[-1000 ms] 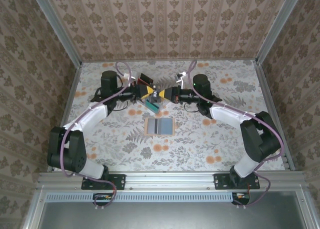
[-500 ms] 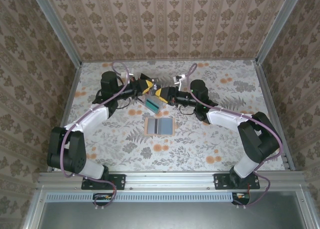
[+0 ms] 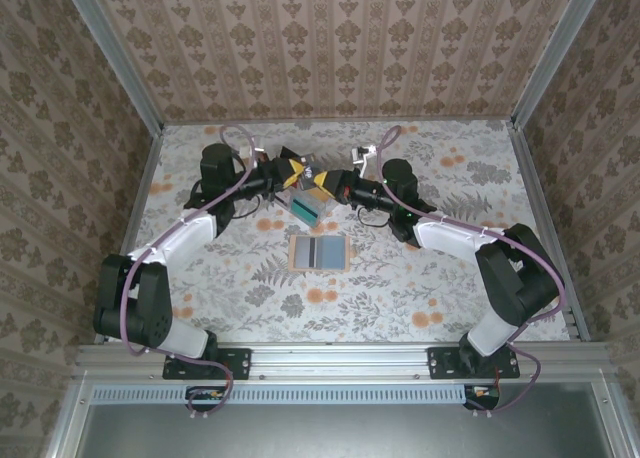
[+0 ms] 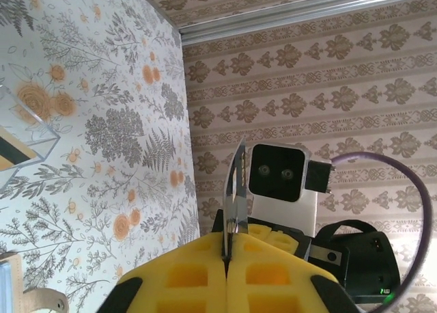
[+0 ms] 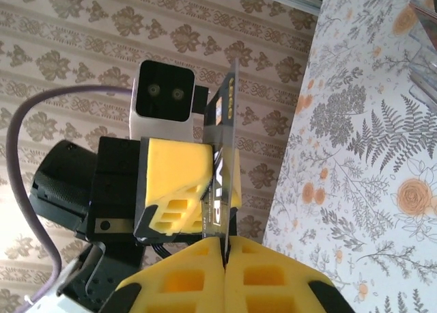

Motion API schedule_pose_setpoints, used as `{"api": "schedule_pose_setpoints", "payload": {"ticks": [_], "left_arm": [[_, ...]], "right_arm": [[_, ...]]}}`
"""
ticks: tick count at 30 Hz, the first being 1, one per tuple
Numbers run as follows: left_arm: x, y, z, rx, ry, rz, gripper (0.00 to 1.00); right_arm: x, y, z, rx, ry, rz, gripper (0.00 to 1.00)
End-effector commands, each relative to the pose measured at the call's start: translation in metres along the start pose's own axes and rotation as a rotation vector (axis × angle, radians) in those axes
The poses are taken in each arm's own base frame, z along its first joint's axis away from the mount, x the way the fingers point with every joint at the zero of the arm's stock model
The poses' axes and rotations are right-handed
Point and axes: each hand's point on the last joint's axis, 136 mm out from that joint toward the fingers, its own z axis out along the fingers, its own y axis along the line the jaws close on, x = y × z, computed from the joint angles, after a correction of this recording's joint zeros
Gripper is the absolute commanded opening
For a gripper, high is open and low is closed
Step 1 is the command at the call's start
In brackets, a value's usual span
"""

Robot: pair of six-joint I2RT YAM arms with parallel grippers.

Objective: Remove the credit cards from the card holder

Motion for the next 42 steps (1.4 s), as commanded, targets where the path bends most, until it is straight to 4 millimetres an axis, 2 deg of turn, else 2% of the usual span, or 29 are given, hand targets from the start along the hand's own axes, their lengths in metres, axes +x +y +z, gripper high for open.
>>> {"api": "schedule_pose_setpoints", "payload": {"ticks": [1, 2, 3, 4, 6, 10, 15, 20, 28, 36, 42], "left_arm": [[0.001, 0.011, -0.014, -0.09, -0.026, 0.0, 0.31], [0.001, 0.022, -0.019, -0.151, -0.041, -0.001, 0.47], [0.002, 0.034, -0.023, -0.212, -0.057, 0.003, 0.59], [0.003, 0.048, -0.03, -0.288, -0.073, 0.0, 0.66], [0.009, 0.068, -0.042, -0.366, -0.08, -0.021, 0.72], [0.007, 0.106, -0.075, -0.499, -0.155, -0.059, 0.85], [0.015, 0.136, -0.107, -0.635, -0.194, -0.053, 0.98], [0.025, 0.152, -0.12, -0.683, -0.181, -0.065, 1.0], [0.031, 0.155, -0.123, -0.681, -0.149, -0.068, 1.0], [0.034, 0.156, -0.123, -0.681, -0.137, -0.071, 1.0], [0.037, 0.158, -0.122, -0.674, -0.129, -0.075, 1.0]], "right_arm": [[-0.011, 0.005, 0.004, 0.015, -0.024, -0.091, 0.0], [-0.011, -0.001, 0.005, 0.051, -0.016, -0.127, 0.0], [-0.011, -0.007, 0.007, 0.087, -0.005, -0.159, 0.0], [-0.01, -0.012, 0.008, 0.121, 0.013, -0.204, 0.0], [-0.01, -0.018, 0.011, 0.174, 0.047, -0.286, 0.0], [-0.014, -0.029, 0.019, 0.27, 0.118, -0.485, 0.0], [-0.024, -0.04, 0.038, 0.346, 0.202, -0.682, 0.0], [-0.042, -0.051, 0.058, 0.428, 0.232, -0.846, 0.0], [-0.069, -0.082, 0.09, 0.528, 0.269, -0.981, 0.0], [-0.086, -0.098, 0.102, 0.588, 0.264, -1.056, 0.0], [-0.09, -0.108, 0.108, 0.61, 0.284, -1.095, 0.0]]}}
